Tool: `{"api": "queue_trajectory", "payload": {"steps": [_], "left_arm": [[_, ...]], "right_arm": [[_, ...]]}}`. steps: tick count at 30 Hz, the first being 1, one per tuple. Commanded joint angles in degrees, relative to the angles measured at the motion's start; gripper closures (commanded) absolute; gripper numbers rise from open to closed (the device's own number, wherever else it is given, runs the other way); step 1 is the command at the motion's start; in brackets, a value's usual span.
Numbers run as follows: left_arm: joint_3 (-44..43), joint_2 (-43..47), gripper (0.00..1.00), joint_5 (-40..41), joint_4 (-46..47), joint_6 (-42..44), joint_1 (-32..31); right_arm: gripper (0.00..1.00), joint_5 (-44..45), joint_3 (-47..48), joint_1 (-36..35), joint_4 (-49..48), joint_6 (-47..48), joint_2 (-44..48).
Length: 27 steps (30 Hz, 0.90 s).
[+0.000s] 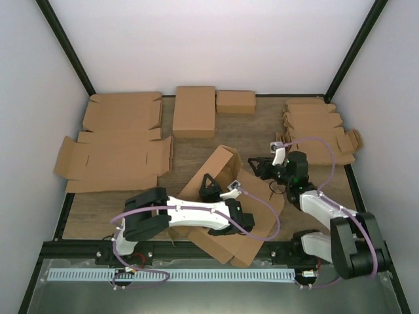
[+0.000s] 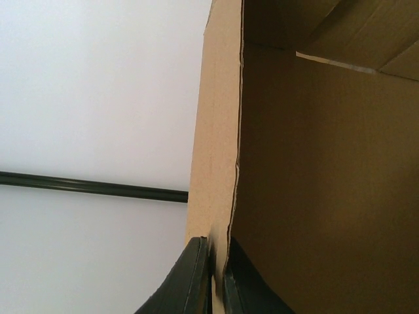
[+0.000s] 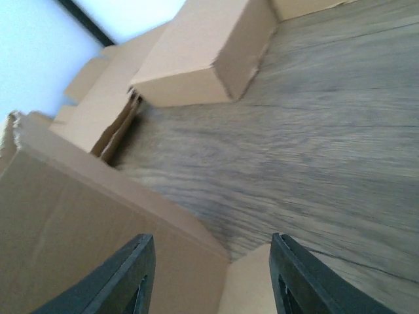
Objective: Fold the paper box
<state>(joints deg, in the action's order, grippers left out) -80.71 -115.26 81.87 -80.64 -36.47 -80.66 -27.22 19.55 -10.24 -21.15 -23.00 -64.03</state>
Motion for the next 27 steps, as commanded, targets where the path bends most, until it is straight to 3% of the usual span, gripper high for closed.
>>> {"api": "queue_trajectory", "payload": {"steps": [1,7,17,27], "left_arm": [[1.2,0.3,0.93,-7.1,4.0,-1.9,-0.8],[1.1,1.1,0.93,-8.1,6.6,0.2,-0.8],[4.9,5.4,0.93,-10.2,13.0,4.7,-0.7],[7.4,9.1,0.93,-11.9,20.9,10.5,-0.4]], "right_arm": [[0.51,-13.2,2.9,-1.7,-7.8,5.4,-6.5],[0.48,-5.7,4.9,-11.2,-10.2,13.4,-11.4],[0.41,-6.8,7.9,-12.6,-21.2,18.5,-21.9],[0.41,-10.2,9.0,-13.9,-30.5,21.8,-28.1]]}}
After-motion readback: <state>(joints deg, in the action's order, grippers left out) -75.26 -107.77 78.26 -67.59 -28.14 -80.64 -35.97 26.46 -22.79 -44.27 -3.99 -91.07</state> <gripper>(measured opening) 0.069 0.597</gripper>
